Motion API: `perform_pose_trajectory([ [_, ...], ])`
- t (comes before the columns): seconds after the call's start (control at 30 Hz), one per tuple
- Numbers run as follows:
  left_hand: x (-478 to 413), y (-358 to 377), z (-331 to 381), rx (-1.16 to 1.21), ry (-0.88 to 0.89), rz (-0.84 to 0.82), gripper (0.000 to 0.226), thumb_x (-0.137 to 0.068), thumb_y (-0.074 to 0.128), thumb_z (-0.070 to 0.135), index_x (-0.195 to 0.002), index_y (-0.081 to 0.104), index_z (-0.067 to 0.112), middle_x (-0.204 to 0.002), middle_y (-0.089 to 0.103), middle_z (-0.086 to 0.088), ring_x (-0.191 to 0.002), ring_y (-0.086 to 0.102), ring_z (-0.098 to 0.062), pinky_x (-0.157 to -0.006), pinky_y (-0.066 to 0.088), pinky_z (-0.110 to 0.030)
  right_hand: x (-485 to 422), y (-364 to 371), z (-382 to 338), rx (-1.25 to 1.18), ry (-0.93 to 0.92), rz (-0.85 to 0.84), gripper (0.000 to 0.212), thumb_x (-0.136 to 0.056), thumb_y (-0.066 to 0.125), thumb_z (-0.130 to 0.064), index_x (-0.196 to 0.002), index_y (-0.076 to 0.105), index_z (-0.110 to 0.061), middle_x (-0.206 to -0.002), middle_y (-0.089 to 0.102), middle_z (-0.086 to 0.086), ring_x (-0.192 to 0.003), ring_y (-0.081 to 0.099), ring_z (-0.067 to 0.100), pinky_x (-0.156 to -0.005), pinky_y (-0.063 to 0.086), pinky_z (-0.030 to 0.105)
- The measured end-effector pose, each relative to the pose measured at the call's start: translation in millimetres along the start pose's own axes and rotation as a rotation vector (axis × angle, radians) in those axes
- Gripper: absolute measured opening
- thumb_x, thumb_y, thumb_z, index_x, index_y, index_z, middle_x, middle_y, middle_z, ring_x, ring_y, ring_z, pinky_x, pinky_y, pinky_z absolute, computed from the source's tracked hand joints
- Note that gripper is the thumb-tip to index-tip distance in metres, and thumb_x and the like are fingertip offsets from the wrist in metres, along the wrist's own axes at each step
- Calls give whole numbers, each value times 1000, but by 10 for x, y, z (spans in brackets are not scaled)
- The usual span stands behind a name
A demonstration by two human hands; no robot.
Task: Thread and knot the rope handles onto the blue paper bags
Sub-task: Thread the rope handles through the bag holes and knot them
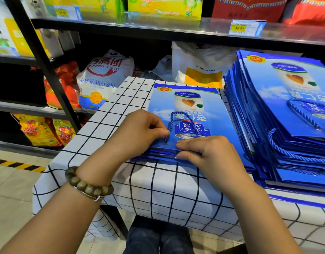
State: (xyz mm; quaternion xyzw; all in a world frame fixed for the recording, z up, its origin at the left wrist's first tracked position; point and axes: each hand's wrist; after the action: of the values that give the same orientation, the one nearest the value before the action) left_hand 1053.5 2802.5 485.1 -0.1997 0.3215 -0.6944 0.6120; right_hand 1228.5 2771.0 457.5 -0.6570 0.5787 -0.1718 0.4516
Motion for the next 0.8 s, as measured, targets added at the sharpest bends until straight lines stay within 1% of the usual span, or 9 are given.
perform_pose_trajectory([
  [0.1, 11, 3, -30, -47, 2, -29, 22, -79, 69, 19, -60, 63, 27, -64, 62, 17, -64, 56, 1, -67, 43, -15, 21, 38, 62, -57, -28, 10, 25, -72, 68, -39, -94, 73, -28, -101, 69, -15, -98, 60, 2, -85, 51, 34],
  [0.17, 21, 8, -61, -77, 11, -40, 22, -78, 70, 20, -59, 63, 28, -64, 61, 18, -64, 55, 2, -64, 40, -11, 33, 71, 88, -70, -52, 11, 27, -71, 64, -38, -94, 72, -27, -101, 69, -15, -105, 52, -1, -85, 52, 33],
  [0.23, 33, 14, -74, -68, 29, -41, 22, -78, 70, 20, -59, 63, 29, -63, 61, 20, -63, 56, 6, -63, 39, -8, 38, 99, 103, -56, -80, 30, 28, -70, 62, -38, -91, 74, -25, -98, 71, -13, -107, 49, -2, -83, 52, 32],
  [0.33, 55, 40, -73, 15, 58, -18, 25, -78, 70, 18, -59, 62, 32, -64, 61, 20, -65, 56, 9, -63, 40, -7, 37, 114, 115, -50, -105, 68, 25, -69, 62, -36, -88, 75, -24, -95, 72, -10, -106, 49, -1, -81, 51, 29],
  [0.57, 71, 76, -95, 5, 87, -18, 26, -76, 71, 18, -58, 60, 33, -66, 61, 19, -69, 57, 3, -68, 42, -13, 52, 140, 134, -1, -143, 80, 24, -70, 63, -36, -87, 75, -24, -92, 73, -10, -106, 49, -1, -80, 50, 26],
  [0.63, 70, 79, -98, -22, 99, -26, 20, -76, 72, 18, -61, 64, 29, -67, 61, 18, -68, 57, -1, -70, 41, -15, 53, 148, 134, 21, -156, 103, 23, -70, 63, -37, -85, 75, -25, -90, 73, -11, -105, 49, -1, -79, 48, 23],
  [0.7, 65, 70, -104, -41, 103, -24, 10, -76, 72, 18, -66, 69, 21, -70, 61, 16, -72, 58, -3, -72, 42, -19, 62, 158, 130, 55, -182, 139, 26, -72, 60, -43, -84, 75, -26, -88, 73, -13, -102, 51, 0, -77, 46, 19],
  [0.77, 67, 62, -115, -26, 101, -16, 12, -75, 72, 17, -66, 68, 22, -72, 62, 15, -74, 58, -4, -72, 42, -19, 68, 168, 129, 73, -205, 163, 32, -73, 53, -47, -84, 75, -26, -87, 73, -13, -100, 53, 0, -74, 47, 17],
  [0.8, 71, 62, -120, -12, 102, -11, 13, -75, 72, 17, -65, 67, 23, -71, 62, 15, -73, 58, -4, -72, 42, -18, 68, 172, 136, 70, -212, 171, 31, -73, 54, -46, -83, 75, -26, -87, 73, -12, -99, 54, 0, -75, 48, 18],
])
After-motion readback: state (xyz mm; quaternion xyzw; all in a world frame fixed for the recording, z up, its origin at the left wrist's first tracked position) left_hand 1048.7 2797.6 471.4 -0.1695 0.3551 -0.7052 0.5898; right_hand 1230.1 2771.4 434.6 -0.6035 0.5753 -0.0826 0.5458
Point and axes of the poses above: each hand's wrist, its own x-axis away from the middle knuckle, its own y-axis out of the palm, z = x × y
